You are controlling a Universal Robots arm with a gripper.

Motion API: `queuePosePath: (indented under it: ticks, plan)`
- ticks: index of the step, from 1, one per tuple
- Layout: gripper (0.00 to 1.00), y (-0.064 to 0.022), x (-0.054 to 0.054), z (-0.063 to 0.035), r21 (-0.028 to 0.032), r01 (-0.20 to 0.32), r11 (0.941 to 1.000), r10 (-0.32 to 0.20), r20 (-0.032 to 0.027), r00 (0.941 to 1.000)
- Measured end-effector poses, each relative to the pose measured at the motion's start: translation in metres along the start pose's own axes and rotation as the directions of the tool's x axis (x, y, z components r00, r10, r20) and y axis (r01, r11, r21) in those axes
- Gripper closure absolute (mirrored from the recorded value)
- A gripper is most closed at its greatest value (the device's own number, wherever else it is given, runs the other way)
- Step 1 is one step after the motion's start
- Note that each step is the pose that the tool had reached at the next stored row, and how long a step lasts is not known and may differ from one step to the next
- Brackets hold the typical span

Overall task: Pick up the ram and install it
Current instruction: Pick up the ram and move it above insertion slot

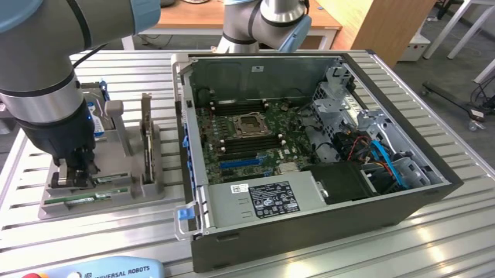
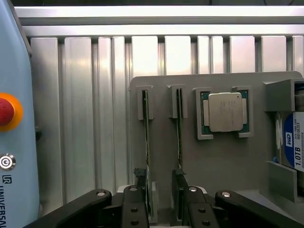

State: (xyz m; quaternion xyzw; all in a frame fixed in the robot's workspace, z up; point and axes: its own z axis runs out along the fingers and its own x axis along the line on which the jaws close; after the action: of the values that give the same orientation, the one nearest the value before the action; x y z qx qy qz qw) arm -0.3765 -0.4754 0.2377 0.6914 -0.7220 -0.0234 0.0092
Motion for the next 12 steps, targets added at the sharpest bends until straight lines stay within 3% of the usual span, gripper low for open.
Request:
queuePosePath:
  ticks: [12]
  plan:
    - [0.64,-0.0005,0.0004,0.0089,0.0,0.0,1.0,0.0,0.0,1.0]
